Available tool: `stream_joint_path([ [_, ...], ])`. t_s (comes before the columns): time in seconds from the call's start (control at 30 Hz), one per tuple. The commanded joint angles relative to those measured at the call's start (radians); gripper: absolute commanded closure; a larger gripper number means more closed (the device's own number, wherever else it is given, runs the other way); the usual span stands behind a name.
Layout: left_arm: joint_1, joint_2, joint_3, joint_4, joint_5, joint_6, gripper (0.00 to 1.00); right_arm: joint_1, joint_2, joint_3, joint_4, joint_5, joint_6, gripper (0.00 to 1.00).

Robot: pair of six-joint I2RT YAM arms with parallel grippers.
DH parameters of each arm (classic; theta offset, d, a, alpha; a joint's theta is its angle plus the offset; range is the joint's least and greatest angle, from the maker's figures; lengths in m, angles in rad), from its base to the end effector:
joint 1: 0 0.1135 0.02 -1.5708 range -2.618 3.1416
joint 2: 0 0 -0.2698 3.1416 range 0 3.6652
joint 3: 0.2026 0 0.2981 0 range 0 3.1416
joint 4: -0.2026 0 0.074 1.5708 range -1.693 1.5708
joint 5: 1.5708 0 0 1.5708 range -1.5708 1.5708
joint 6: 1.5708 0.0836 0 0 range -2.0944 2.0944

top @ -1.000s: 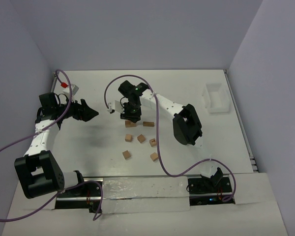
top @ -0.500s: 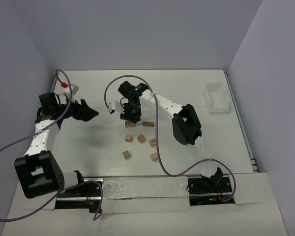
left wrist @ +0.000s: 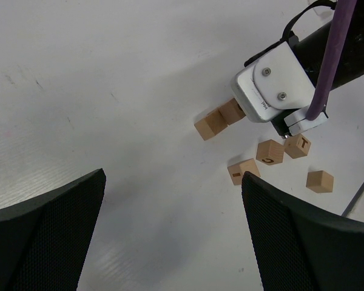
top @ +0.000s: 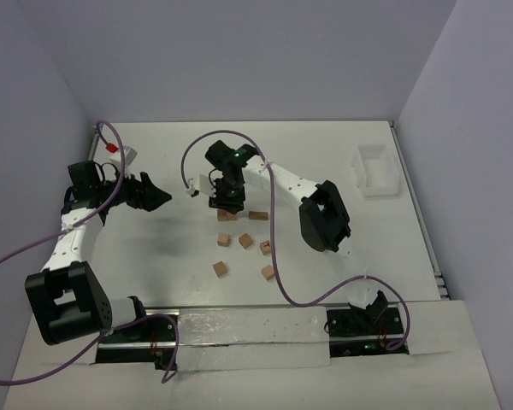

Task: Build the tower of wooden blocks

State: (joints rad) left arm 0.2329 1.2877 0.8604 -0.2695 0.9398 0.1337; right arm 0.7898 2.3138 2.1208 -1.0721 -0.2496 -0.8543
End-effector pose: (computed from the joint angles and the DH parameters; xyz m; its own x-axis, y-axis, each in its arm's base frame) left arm 0.3365 0.0104 0.2270 -0.5567 -0.0512 -0.8291 0.5454 0.7303 -0.4113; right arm 0.3706 0.4032 0.1672 0.1175 -0.9194 -0.3753 -0.9926 -0.0974 -0.0723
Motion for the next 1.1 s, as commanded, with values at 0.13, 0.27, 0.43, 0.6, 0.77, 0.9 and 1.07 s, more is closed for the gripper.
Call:
stream_joint_path([
  [0.13,0.006,0.003,0.006,0.041,0.032,0.002,0.01,0.009,0.006,0.036,0.019,0.012,0.008,0.48],
  [0.27,0.008,0.005,0.006,0.042,0.034,0.003,0.01,0.01,-0.002,0.031,0.018,0.014,0.009,0.44],
  [0.43,0.008,-0.002,0.005,0.036,0.031,0.013,0.01,0.011,-0.02,0.034,0.023,0.021,0.027,0.0],
  [0.6,0.008,-0.045,-0.017,0.046,0.033,0.033,0.01,0.009,-0.086,0.054,0.023,0.007,0.05,0.0],
  [0.77,0.007,-0.118,-0.039,0.01,-0.001,0.109,0.01,0.006,-0.178,0.077,0.012,-0.015,0.078,0.0],
  [0.9,0.006,-0.176,-0.049,-0.097,-0.04,0.25,0.01,-0.003,-0.277,0.063,0.014,-0.044,0.119,0.0],
  [1.07,-0.011,-0.217,-0.045,-0.336,-0.028,0.57,0.01,-0.077,-0.442,-0.05,0.088,-0.126,0.246,0.0],
])
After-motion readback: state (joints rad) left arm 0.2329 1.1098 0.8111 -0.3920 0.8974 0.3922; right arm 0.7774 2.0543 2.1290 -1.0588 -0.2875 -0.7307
